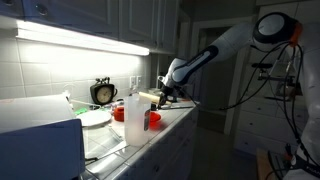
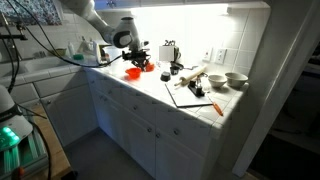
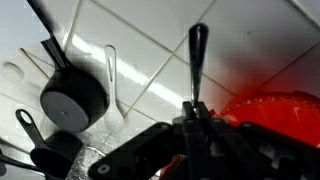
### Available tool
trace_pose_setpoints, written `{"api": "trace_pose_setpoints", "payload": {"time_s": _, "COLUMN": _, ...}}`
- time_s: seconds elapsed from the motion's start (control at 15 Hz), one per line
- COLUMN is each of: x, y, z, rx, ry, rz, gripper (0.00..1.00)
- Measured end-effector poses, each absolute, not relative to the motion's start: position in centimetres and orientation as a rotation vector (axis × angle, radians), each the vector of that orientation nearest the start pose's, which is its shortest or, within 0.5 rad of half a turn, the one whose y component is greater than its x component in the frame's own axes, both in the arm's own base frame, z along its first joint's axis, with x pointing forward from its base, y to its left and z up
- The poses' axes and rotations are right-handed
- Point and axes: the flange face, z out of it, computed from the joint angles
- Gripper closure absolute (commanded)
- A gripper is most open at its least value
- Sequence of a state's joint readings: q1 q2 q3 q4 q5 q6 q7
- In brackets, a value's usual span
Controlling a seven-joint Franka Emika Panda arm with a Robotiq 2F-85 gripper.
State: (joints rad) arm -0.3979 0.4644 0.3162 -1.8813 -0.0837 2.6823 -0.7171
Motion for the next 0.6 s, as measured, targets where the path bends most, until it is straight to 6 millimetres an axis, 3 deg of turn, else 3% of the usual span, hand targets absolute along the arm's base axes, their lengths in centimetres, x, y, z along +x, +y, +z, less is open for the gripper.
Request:
{"api": "trace_pose_setpoints", "payload": {"time_s": 0.33, "x": 66.4, "y": -3.6, "z": 31.2, "rx": -2.97, "ry": -1.168, "rz": -0.526, "gripper": 0.93}}
{"api": "trace_pose_setpoints", "payload": {"time_s": 0.6, "x": 66.4, "y": -4.0, "z": 31.1, "rx": -2.98, "ry": -1.161, "rz": -0.519, "gripper": 0.93}}
